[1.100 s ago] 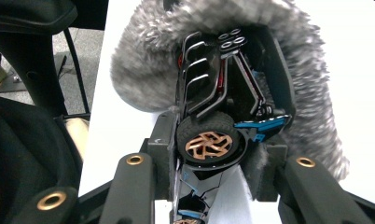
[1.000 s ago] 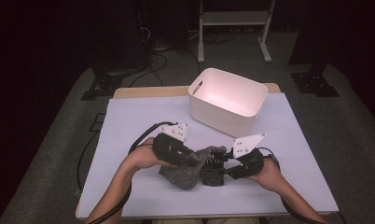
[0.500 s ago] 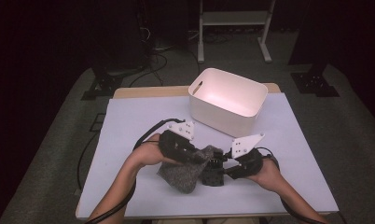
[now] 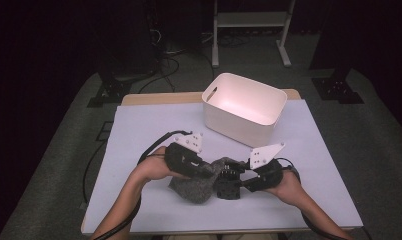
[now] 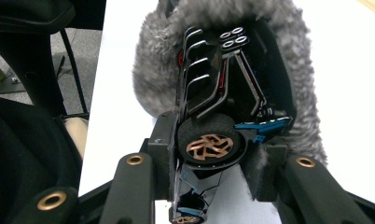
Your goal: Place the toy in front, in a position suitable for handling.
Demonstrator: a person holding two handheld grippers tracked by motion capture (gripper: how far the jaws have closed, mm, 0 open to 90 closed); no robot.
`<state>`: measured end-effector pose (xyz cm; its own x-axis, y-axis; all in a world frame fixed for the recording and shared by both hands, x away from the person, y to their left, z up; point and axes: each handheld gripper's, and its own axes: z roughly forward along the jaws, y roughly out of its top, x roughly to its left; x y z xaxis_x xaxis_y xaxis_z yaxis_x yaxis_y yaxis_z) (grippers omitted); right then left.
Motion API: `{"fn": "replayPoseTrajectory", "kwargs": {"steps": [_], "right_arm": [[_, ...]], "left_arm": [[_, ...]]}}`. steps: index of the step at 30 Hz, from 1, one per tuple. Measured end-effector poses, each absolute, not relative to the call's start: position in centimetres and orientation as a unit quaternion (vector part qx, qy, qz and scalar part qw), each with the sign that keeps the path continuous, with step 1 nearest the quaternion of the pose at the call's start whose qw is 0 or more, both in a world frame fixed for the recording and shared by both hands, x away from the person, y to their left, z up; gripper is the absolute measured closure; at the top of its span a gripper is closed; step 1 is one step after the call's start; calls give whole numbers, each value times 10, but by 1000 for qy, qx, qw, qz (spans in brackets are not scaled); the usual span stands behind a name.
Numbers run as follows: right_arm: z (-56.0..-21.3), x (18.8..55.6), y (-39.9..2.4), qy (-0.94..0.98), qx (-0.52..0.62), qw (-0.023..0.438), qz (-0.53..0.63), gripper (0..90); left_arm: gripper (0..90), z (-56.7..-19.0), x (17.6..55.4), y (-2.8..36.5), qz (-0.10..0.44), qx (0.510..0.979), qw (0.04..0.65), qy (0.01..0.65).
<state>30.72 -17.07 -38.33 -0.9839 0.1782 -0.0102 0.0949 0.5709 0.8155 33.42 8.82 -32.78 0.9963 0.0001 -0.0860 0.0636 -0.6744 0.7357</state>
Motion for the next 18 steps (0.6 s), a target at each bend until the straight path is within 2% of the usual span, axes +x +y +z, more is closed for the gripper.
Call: {"fn": "replayPoseTrajectory", "kwargs": {"steps": [11,18], "right_arm": [[-380,301,-155,892,55,69,444,589],[-383,303,-167,885,73,59,456,589]], "left_arm": [[775,-306,329,38,-31,927,373,-34],[776,-308,330,47,-27,922,387,-23]]}}
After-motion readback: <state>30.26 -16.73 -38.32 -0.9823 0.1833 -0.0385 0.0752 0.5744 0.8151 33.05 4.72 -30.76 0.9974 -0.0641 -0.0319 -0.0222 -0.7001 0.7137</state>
